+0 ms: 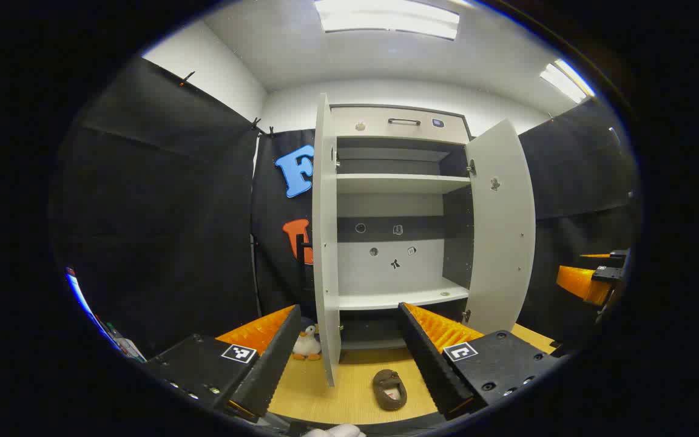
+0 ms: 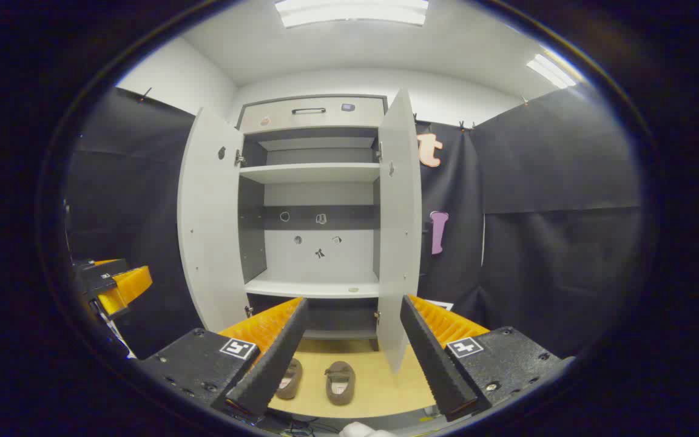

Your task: Grab one shoe with the right hand and put it into the shoe cabinet, grab the other shoe with the left hand and put it into the shoe cabinet; then close the right door with the right hand and the left door with the left hand.

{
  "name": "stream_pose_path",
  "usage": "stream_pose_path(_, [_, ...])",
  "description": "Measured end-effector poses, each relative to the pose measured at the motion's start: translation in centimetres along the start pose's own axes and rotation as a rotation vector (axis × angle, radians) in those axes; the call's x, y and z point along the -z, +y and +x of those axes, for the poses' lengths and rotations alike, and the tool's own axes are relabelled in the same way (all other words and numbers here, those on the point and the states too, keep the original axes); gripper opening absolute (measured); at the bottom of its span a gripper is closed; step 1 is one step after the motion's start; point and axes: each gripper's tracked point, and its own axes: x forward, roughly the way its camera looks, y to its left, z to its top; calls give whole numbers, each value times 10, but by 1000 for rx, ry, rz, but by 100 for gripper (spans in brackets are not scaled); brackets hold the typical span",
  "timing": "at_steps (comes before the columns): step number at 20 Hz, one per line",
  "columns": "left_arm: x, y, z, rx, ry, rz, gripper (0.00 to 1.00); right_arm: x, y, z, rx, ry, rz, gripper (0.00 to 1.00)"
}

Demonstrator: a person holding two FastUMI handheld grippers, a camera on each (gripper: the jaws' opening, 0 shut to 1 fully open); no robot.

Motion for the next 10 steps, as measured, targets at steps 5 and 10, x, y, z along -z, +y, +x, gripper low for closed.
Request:
stream_pose_path(5, [0, -1, -1, -2, 4, -1, 96, 1, 4, -1, -7, 4, -6, 99])
stream_pose_path(10, [1, -1, -1, -4, 7, -1, 96, 5, 7, 1, -12, 17, -14, 99])
